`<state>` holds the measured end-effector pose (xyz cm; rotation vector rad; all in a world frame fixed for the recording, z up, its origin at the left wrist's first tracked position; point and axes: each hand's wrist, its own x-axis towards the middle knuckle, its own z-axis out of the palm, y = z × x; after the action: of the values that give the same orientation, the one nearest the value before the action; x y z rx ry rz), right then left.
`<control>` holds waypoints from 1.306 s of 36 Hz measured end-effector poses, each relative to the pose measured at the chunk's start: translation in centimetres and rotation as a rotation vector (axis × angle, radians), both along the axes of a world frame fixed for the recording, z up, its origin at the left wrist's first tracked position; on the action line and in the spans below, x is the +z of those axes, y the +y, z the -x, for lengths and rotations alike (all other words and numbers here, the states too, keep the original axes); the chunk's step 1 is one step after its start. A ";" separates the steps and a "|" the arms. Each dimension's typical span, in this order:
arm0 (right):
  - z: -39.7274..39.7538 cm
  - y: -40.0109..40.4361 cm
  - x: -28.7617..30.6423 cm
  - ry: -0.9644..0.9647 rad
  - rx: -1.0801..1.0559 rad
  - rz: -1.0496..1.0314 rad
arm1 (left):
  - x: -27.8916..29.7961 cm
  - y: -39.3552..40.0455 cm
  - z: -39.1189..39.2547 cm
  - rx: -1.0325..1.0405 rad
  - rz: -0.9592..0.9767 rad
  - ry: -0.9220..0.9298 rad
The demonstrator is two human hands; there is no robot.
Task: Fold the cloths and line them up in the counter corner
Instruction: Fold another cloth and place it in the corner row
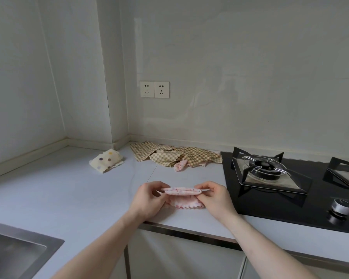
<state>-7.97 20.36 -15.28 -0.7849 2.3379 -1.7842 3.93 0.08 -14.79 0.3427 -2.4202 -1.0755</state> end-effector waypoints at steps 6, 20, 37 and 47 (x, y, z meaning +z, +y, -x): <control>0.3 -0.2 -0.8 0.127 -0.072 -0.190 | -0.5 -0.2 0.3 0.053 0.078 -0.067; -0.4 -0.5 -0.6 0.298 -0.136 -0.425 | -0.6 -0.7 0.3 0.131 0.055 -0.096; -0.5 0.8 -1.1 0.120 0.014 -0.109 | -0.4 -0.6 -0.4 -0.065 0.219 -0.136; -0.6 -0.2 -1.6 -0.111 -0.007 -0.161 | -0.6 -0.4 0.5 0.007 -0.135 -0.268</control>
<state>-7.38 20.19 -16.84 -0.6384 2.3776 -1.5735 3.46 -0.36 -15.43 0.5733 -2.5800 -1.2632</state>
